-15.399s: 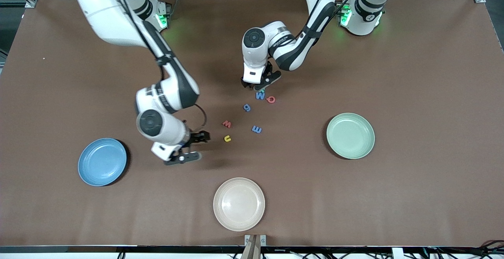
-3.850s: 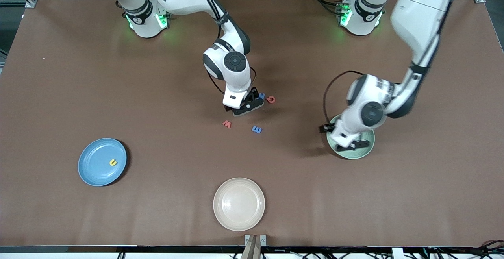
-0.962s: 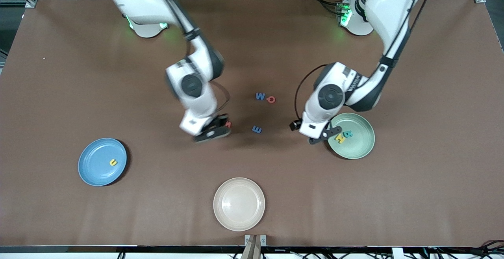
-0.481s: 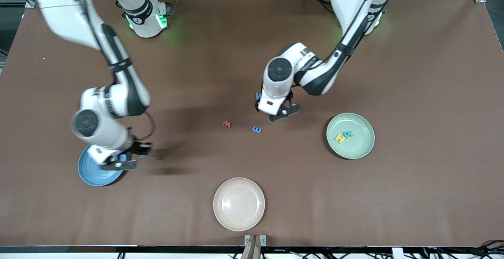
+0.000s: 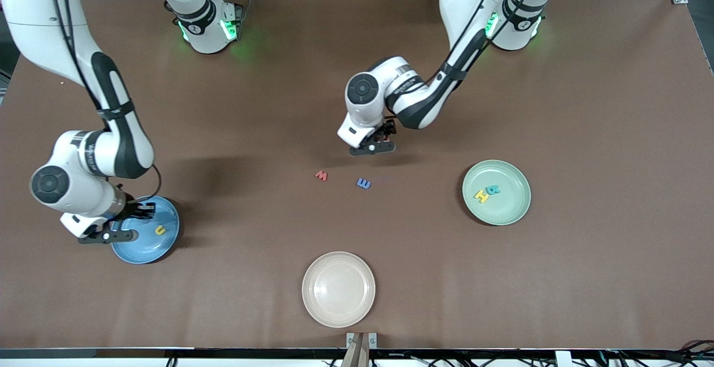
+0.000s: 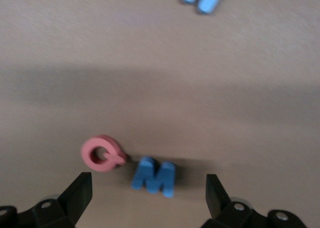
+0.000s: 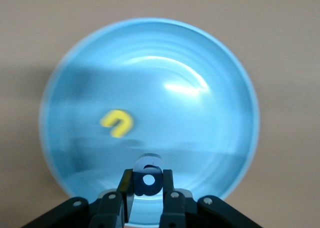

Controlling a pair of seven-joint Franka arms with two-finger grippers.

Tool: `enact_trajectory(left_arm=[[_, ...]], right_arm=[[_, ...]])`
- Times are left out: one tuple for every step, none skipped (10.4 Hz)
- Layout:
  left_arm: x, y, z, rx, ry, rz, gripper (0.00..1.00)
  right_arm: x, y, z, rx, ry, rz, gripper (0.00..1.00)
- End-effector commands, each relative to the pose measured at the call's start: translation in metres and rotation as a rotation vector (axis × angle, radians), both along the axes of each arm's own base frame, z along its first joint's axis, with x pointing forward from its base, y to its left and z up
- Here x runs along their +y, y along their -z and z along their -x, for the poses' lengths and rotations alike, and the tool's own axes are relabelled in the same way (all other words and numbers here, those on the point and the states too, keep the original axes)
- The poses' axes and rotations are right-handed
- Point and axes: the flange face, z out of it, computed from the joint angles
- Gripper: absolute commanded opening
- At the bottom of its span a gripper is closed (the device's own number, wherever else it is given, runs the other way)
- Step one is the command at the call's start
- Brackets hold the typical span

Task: Sort upper and lower case letters into plates
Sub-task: 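Place the blue 6 in the blue plate while the left gripper reaches letters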

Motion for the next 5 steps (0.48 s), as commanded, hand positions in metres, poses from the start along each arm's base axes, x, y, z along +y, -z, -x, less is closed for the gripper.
enact_trajectory(left_arm=[[-0.010, 0.004, 0.002, 0.045, -0.061, 0.021, 1.00], [-0.012, 0.008, 0.007, 0.050, -0.056, 0.016, 1.00], [-0.011, 0.008, 0.005, 0.049, -0.049, 0.017, 1.00], [-0.008, 0.009, 0.001, 0.050, -0.053, 0.018, 1.00], [-0.008, 0.011, 0.001, 0.052, -0.057, 0.021, 1.00]], right_arm=[[-0.004, 0.003, -0.004, 0.002, -0.040, 0.007, 1.00], [-0.003, 0.004, -0.004, 0.008, -0.037, 0.004, 1.00], [-0.001, 0.004, -0.004, 0.011, -0.031, 0.002, 1.00], [0.004, 0.003, -0.004, 0.011, -0.034, -0.002, 1.00], [0.013, 0.002, -0.005, 0.013, -0.042, -0.005, 1.00]])
